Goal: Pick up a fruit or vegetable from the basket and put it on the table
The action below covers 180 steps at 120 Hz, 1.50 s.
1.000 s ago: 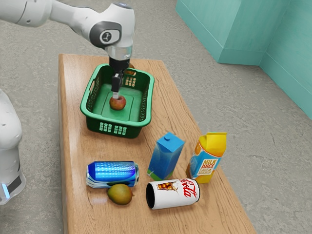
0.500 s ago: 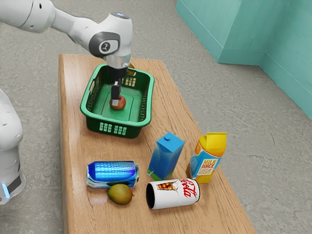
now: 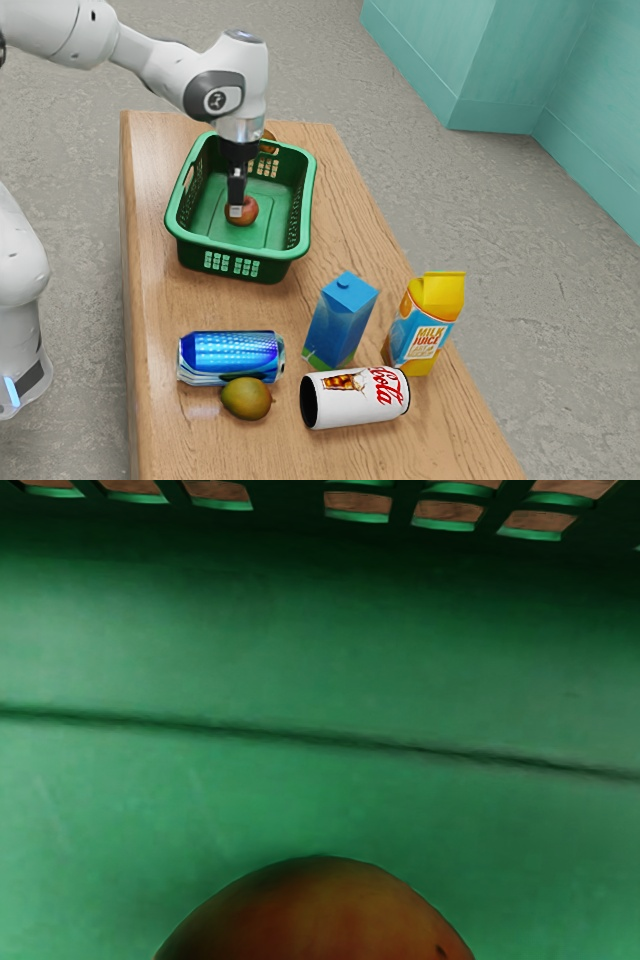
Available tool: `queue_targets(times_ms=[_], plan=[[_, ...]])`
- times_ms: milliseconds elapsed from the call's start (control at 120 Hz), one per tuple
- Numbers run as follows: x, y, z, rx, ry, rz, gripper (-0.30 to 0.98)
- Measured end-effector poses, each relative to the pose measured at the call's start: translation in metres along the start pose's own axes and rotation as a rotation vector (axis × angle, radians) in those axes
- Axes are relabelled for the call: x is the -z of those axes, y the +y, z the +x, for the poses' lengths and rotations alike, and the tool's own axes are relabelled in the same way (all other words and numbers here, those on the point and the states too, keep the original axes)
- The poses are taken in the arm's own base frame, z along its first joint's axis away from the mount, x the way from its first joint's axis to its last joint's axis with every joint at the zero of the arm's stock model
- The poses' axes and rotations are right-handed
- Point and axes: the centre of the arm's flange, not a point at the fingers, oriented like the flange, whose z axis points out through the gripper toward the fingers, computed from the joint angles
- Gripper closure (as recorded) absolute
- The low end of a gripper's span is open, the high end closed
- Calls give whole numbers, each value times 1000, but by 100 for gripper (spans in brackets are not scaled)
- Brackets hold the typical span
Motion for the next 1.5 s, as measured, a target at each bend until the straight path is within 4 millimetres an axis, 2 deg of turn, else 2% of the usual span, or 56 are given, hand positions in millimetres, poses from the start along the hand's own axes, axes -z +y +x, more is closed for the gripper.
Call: queue_targets(times_ms=[258, 700, 1050, 1158, 1200, 1300, 1350, 1425, 1500], plan=[[-14, 7, -9, -7, -5, -9, 1], [-27, 12, -17, 6, -45, 10, 0], [-32, 7, -1, 25, -60, 31, 12], [-33, 5, 1, 26, -63, 38, 31], [-31, 5, 1, 24, -69, 37, 35], [-25, 4, 1, 13, -79, 27, 36], [-13, 2, 1, 3, -98, 12, 37], [19, -1, -5, -43, -137, -50, 37], [70, -12, -35, -148, -179, -161, 36]])
